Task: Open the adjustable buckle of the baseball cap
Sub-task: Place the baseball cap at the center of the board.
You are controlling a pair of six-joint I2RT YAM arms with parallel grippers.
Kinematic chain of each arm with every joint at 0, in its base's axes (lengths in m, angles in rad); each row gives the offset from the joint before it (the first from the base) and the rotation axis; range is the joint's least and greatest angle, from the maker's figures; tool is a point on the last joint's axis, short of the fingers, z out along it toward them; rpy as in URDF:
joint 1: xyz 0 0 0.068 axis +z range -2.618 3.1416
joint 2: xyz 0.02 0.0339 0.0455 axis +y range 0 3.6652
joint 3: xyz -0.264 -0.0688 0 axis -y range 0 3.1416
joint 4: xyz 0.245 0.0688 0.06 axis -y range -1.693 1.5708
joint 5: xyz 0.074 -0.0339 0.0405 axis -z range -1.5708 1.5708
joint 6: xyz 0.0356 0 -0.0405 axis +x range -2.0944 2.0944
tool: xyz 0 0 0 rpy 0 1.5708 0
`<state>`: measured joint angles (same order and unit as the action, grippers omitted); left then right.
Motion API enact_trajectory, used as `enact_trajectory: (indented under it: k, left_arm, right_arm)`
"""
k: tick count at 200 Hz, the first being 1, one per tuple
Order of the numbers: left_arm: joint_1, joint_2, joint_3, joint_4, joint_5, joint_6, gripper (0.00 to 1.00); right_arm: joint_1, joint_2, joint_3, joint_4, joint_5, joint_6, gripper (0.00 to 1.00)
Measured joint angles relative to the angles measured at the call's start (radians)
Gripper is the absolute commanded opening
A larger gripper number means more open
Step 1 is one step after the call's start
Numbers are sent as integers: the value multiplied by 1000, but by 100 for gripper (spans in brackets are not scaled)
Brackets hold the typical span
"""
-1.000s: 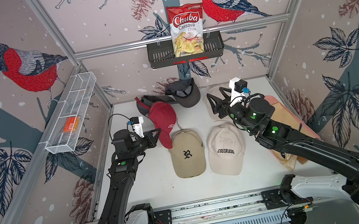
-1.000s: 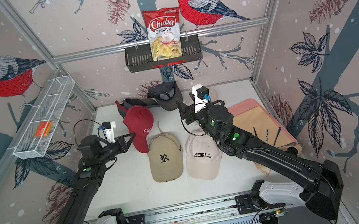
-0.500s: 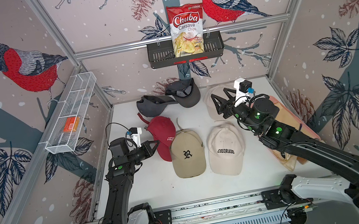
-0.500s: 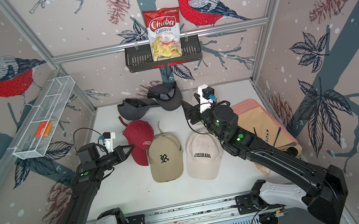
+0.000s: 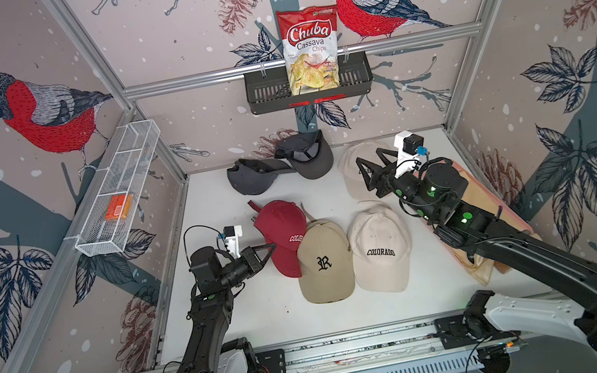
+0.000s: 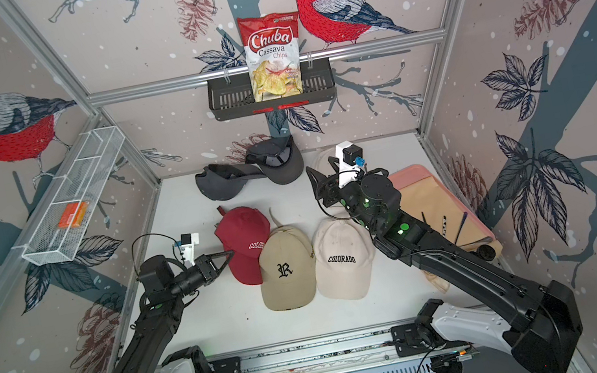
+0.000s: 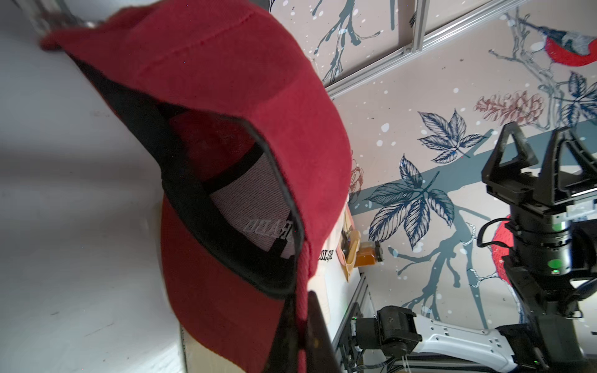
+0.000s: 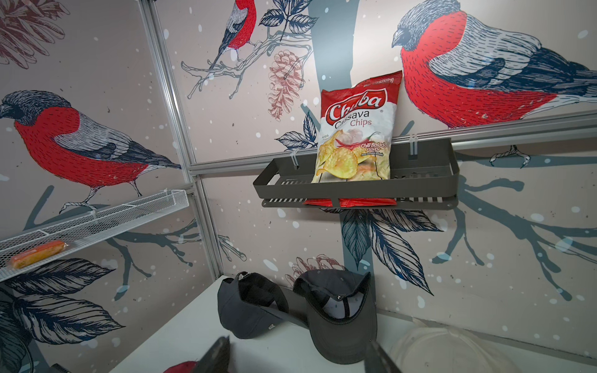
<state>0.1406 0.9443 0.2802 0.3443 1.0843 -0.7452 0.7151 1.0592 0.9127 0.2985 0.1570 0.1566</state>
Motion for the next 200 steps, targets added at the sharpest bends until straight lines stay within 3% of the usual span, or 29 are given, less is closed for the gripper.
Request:
enact_trajectory:
  k: [15, 43, 119, 177, 200]
  left_arm:
    - [0, -9, -35, 72, 7, -71, 0]
    - [0, -14, -24, 50, -14, -76, 0]
    - [2, 131, 253, -432, -212, 251, 0]
    - [13, 297, 303, -438, -75, 349, 7]
    - [15, 375, 372, -470, -75, 394, 11]
  right_arm:
    - [-3, 1, -3, 0, -8, 3, 69]
    - [-9, 1, -8, 4, -19, 3, 69]
    - [-23, -11, -37, 7, -31, 4, 69]
    - [-29, -7, -43, 7, -49, 7, 69]
    - [-30, -6, -44, 7, -55, 7, 69]
